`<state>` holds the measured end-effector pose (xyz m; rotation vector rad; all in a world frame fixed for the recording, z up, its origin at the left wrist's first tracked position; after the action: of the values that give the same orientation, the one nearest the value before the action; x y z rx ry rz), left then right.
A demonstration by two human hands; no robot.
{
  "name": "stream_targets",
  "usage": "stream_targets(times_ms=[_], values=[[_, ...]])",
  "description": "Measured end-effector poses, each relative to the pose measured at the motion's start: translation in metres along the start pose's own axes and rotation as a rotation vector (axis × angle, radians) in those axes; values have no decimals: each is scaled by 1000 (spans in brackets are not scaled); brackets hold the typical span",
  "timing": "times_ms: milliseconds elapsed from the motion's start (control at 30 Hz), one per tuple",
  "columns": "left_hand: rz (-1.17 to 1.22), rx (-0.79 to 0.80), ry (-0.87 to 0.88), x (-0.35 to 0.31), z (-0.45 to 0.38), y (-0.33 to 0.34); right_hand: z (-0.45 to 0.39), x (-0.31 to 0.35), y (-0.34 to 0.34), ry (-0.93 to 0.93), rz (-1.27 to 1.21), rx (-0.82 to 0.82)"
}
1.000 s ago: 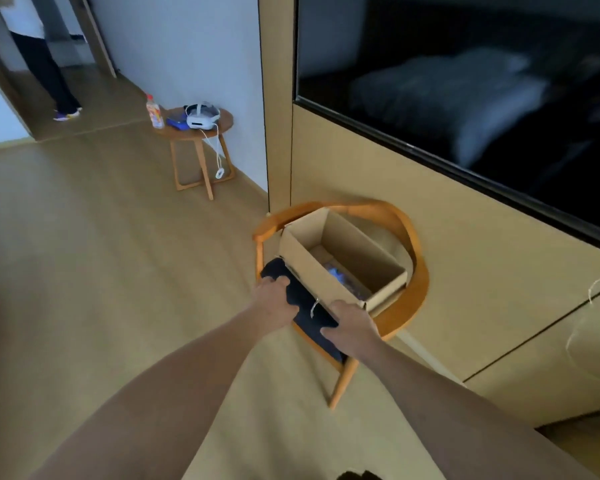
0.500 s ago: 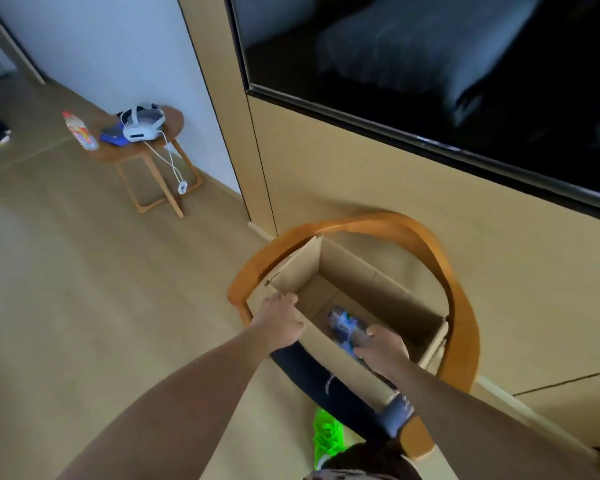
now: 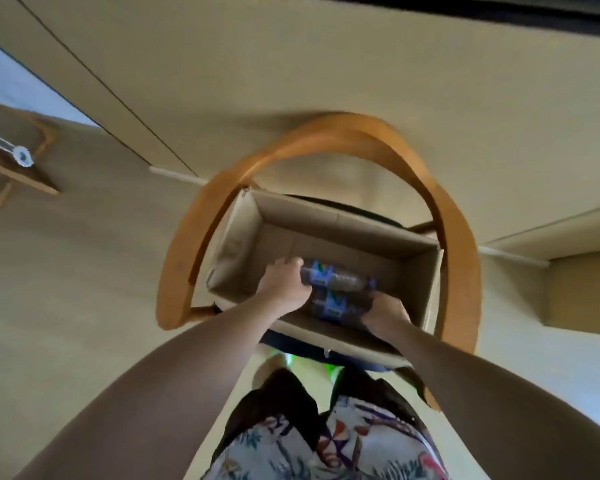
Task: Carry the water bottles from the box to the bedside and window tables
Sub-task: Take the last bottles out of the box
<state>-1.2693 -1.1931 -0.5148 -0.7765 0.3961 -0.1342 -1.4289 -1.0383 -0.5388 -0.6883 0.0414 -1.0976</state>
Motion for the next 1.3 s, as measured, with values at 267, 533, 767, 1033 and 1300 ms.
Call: stream_targets(times_ms=[267, 533, 767, 1033, 1300], values=[[-338, 134, 276, -17, -84, 74, -61, -27, 63, 188, 160, 117], [-506, 132, 306, -33, -123, 111, -93, -25, 67, 142, 218, 148], [-531, 156, 218, -31, -143, 98, -86, -27, 52, 134, 120, 147], [-431, 408, 75, -19, -105, 62, -42, -6, 28, 140, 117, 58], [-275, 470, 223, -76, -59, -6, 27, 0, -43, 129, -74, -227]])
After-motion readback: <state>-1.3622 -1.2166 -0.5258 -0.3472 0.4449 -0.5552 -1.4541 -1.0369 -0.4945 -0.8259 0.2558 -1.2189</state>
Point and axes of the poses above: each hand's wrist, its own z-axis away from the middle knuckle, its own y-axis out of the palm, x = y × z, the point moved 5 cm from there along -z, towards the middle knuckle, and after that the axes turned 1 degree about z, right-handed, at the moved point
